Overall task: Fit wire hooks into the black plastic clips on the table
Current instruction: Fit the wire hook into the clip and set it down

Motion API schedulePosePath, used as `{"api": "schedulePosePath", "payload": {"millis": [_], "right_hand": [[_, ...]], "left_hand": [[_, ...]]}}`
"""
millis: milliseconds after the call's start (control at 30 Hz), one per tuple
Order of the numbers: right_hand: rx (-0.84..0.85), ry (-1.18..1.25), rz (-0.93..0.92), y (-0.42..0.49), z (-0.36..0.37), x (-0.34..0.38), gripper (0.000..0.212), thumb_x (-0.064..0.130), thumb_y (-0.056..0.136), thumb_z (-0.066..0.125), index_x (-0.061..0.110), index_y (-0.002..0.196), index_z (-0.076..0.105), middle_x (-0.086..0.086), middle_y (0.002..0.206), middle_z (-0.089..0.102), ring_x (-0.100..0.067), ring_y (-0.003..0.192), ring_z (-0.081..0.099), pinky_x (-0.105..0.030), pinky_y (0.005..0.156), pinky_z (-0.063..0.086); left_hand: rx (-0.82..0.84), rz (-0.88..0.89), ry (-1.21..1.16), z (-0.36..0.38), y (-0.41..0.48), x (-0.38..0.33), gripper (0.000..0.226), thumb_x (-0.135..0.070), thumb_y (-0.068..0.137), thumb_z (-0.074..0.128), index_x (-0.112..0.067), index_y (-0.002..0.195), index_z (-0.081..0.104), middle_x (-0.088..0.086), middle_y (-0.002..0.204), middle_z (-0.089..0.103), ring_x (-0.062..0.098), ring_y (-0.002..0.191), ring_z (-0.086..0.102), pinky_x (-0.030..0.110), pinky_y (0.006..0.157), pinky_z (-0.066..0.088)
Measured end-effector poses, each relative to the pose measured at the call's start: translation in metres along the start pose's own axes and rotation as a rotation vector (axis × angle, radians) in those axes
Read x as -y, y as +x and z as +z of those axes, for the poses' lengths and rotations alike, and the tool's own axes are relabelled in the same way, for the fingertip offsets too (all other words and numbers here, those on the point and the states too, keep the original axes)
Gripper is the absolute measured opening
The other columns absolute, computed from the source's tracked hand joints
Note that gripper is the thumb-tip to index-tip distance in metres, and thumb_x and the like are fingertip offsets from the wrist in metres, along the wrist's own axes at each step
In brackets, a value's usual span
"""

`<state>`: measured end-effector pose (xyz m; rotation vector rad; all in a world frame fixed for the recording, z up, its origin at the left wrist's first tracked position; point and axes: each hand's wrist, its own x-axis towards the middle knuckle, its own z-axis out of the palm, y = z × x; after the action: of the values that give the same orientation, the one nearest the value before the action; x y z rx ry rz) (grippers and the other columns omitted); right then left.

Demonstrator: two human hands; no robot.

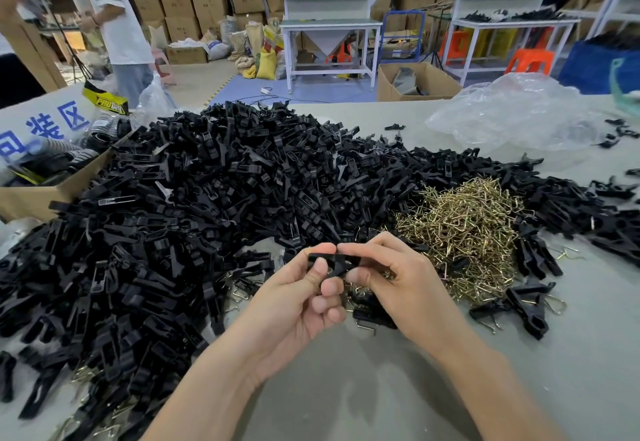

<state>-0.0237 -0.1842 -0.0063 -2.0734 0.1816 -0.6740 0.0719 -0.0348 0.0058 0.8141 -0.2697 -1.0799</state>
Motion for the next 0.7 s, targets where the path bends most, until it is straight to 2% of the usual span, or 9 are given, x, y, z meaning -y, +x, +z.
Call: {"api": "schedulePosePath", "payload": {"millis": [133,200,300,400,467,533,600,700], "right_hand": [[0.048,0.05,0.051,0.001,0.0,-0.003,0.033,0.025,0.087,0.076,0.042,0.115,0.07,0.016,0.093,0.057,-0.008,0.089,0.059,-0.015,0.082,0.045],[0.066,0.07,0.068,0.0,0.002,-0.005,0.033,0.023,0.088,0.076,0.04,0.116,0.071,0.014,0.095,0.058,-0.009,0.087,0.058,-0.02,0.082,0.048],[0.093,0.159,0.12,-0.002,0.003,-0.005,0.027,0.021,0.088,0.078,0.039,0.107,0.073,0.007,0.094,0.065,-0.018,0.083,0.063,-0.032,0.082,0.054],[0.114,0.259,0.196,-0.003,-0.003,-0.002,0.025,0.021,0.087,0.078,0.04,0.101,0.07,0.01,0.084,0.071,-0.006,0.074,0.064,-0.022,0.073,0.053],[0.139,0.3,0.216,-0.005,-0.01,0.001,0.025,0.021,0.087,0.076,0.04,0.101,0.069,0.014,0.082,0.071,-0.002,0.074,0.064,-0.019,0.073,0.052],[0.173,0.345,0.21,-0.006,-0.013,0.005,0.026,0.018,0.087,0.074,0.039,0.101,0.068,0.017,0.087,0.072,-0.001,0.079,0.065,-0.017,0.077,0.051],[0.169,0.41,0.231,-0.012,-0.023,0.007,0.028,0.015,0.087,0.073,0.04,0.099,0.07,0.017,0.09,0.073,0.0,0.083,0.066,-0.016,0.078,0.051],[0.156,0.464,0.298,-0.026,-0.042,0.003,0.024,0.019,0.085,0.073,0.041,0.096,0.072,0.015,0.091,0.073,-0.001,0.085,0.067,-0.016,0.076,0.051]], "left_hand": [[-0.018,-0.026,-0.056,0.0,0.0,-0.002,0.02,-0.016,0.089,0.057,-0.014,0.103,0.072,0.003,0.065,0.047,0.009,0.047,0.041,0.026,0.05,0.049],[-0.02,-0.026,-0.049,-0.002,-0.001,-0.002,0.021,-0.017,0.089,0.059,-0.015,0.102,0.074,0.003,0.065,0.046,0.01,0.047,0.041,0.027,0.05,0.049],[-0.053,0.0,0.066,-0.002,0.0,-0.004,0.024,-0.024,0.088,0.058,-0.016,0.104,0.074,0.005,0.063,0.049,0.013,0.046,0.044,0.028,0.048,0.049],[-0.148,0.132,0.325,0.003,-0.002,0.0,0.038,-0.046,0.089,0.05,-0.02,0.101,0.074,0.01,0.063,0.057,0.018,0.048,0.05,0.029,0.048,0.048],[-0.178,0.372,0.694,0.008,-0.006,0.007,0.029,-0.047,0.091,0.051,-0.031,0.098,0.074,0.011,0.069,0.063,0.016,0.055,0.059,0.026,0.055,0.052],[-0.157,0.538,0.897,0.007,-0.012,0.01,0.017,-0.041,0.085,0.062,-0.037,0.099,0.071,0.007,0.073,0.068,0.009,0.062,0.064,0.016,0.06,0.052],[-0.126,0.551,0.955,0.011,-0.014,0.013,0.021,-0.043,0.081,0.078,-0.038,0.1,0.07,0.004,0.076,0.07,0.007,0.064,0.064,0.015,0.061,0.051],[-0.119,0.484,1.176,0.018,-0.006,0.019,0.033,-0.044,0.072,0.084,-0.047,0.1,0.066,-0.005,0.08,0.071,0.009,0.063,0.062,0.018,0.065,0.05]]}}
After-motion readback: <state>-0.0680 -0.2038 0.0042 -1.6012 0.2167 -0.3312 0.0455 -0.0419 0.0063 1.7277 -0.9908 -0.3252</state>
